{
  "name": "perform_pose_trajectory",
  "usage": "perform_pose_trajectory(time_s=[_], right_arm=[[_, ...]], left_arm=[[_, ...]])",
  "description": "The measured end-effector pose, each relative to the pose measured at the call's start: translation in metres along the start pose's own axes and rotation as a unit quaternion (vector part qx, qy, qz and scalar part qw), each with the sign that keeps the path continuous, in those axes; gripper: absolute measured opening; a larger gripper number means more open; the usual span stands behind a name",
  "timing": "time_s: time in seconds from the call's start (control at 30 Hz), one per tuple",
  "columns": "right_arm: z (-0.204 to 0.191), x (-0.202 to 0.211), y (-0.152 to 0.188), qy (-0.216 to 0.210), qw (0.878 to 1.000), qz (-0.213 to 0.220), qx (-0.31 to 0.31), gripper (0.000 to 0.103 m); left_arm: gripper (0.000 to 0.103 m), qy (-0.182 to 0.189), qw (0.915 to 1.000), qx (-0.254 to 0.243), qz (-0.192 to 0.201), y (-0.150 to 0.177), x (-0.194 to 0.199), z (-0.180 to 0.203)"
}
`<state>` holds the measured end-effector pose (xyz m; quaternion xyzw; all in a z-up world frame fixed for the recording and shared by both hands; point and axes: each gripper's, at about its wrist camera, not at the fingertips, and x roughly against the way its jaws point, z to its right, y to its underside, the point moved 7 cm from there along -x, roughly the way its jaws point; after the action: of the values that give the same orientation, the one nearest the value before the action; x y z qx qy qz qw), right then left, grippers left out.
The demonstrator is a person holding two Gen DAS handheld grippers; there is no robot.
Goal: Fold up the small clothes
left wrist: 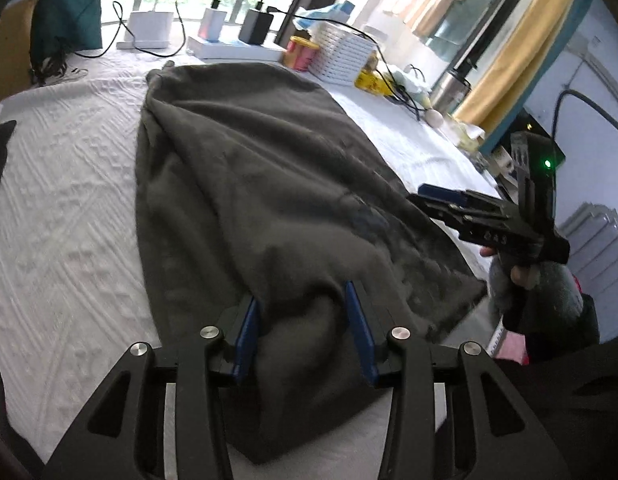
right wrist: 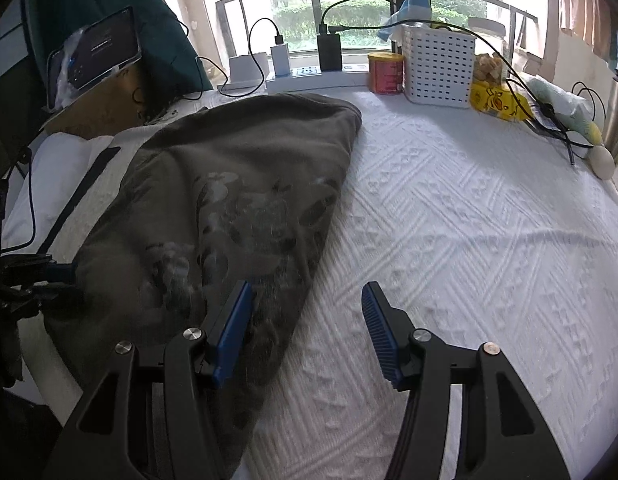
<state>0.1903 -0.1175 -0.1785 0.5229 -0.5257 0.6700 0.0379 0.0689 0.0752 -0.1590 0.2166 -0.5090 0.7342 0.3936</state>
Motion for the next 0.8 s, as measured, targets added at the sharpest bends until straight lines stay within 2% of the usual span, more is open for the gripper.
perform_pose_trajectory(time_s=[0.1, 0.13, 0.17, 0.3, 0.43, 0.6, 0.8], right_arm=[[0.000, 0.002, 0.004, 0.004, 1.000, -0.003, 0.000, 0.057], [0.000, 0.003, 0.007, 0.005, 1.000, -0.004, 0.000, 0.057], [0.000, 0.003, 0.008, 0.006, 1.000, -0.005, 0.001, 0.057], [0.000, 0.008, 0.014, 0.011, 1.000, -0.008, 0.006, 0.057], [-0.003, 0.011, 0.024, 0.010, 1.000, -0.015, 0.010, 0.057], [-0.009, 0.021, 0.037, 0.017, 1.000, -0.014, 0.021, 0.059], [-0.025, 0.034, 0.059, -0.003, 0.999, -0.018, 0.034, 0.058]], left_arm=[[0.043, 0.005, 0.9999, -0.012, 0.000, 0.008, 0.000, 0.006], [0.032, 0.005, 0.9998, -0.019, 0.001, 0.010, 0.001, 0.008], [0.015, 0.006, 0.9997, -0.025, 0.001, 0.011, 0.002, 0.009], [0.013, 0.029, 0.9989, -0.026, 0.027, 0.007, 0.029, 0.013], [0.013, 0.026, 0.9985, -0.028, 0.039, 0.004, 0.049, 0.009], [0.013, 0.036, 0.9989, -0.022, 0.018, 0.014, 0.044, 0.007], [0.013, 0.035, 0.9993, -0.011, 0.009, 0.024, 0.039, 0.001]])
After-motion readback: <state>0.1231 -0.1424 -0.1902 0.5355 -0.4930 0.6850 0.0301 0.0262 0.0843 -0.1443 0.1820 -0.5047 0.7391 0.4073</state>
